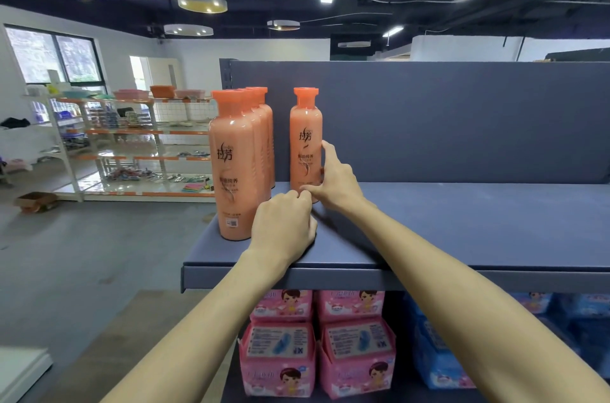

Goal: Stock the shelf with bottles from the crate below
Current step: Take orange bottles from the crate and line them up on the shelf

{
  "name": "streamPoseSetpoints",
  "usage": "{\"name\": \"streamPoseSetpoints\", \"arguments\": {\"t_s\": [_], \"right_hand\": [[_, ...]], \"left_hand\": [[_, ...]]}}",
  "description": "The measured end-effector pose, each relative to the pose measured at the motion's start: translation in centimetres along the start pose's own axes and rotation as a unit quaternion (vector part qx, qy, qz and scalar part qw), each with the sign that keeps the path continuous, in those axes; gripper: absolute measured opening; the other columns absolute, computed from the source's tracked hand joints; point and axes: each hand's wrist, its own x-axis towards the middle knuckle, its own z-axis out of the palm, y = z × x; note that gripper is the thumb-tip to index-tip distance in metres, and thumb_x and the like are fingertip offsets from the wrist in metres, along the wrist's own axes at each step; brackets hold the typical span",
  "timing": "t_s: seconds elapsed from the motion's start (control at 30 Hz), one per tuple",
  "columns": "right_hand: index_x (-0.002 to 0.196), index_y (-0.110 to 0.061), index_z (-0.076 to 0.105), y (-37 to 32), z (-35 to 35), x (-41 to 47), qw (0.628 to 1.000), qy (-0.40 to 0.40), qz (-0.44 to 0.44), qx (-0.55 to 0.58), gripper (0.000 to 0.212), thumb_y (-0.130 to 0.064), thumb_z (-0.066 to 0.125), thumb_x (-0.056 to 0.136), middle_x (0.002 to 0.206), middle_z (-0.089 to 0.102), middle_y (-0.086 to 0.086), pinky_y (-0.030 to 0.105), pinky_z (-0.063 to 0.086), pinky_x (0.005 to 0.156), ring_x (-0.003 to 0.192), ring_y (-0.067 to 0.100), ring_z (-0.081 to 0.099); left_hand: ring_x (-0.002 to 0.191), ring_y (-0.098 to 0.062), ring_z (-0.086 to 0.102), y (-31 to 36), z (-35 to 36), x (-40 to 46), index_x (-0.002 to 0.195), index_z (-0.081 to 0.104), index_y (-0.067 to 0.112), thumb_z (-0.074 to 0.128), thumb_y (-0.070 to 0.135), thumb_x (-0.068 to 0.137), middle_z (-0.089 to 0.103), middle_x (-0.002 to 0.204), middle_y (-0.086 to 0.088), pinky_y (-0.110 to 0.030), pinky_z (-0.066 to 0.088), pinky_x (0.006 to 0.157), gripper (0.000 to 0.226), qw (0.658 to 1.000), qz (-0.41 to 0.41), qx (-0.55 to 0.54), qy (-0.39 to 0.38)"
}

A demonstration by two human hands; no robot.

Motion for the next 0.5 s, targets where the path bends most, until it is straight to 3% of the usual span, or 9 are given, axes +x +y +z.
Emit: {"name": "streamPoseSetpoints", "arguments": {"t_s": [0.27,0.5], "right_hand": [[0.144,-0.035,0.022,0.13,0.39,0.25,1.000,0.005,-0.001,0.004,0.093,-0.024,0.082,0.074,0.115,0.067,0.005,0.047,0.053,0.093,0.101,0.029,0.064],[0.141,-0.028,0.026,-0.04,0.36,0.04,1.000,-0.006,0.001,-0.010,0.085,-0.026,0.081,0.077,0.117,0.066,0.006,0.047,0.054,0.092,0.100,0.030,0.065]], "left_hand": [[0.083,-0.026,0.060,-0.03,0.26,0.03,0.106,0.057,0.014,0.045,0.026,0.089,0.061,0.087,-0.003,-0.031,0.032,0.059,0.024,1.000,-0.002,-0.007,0.012],[0.082,-0.025,0.059,-0.02,0.34,0.04,0.107,0.058,0.014,0.047,0.025,0.088,0.060,0.085,-0.002,-0.031,0.032,0.060,0.024,1.000,-0.016,-0.023,0.012]]}}
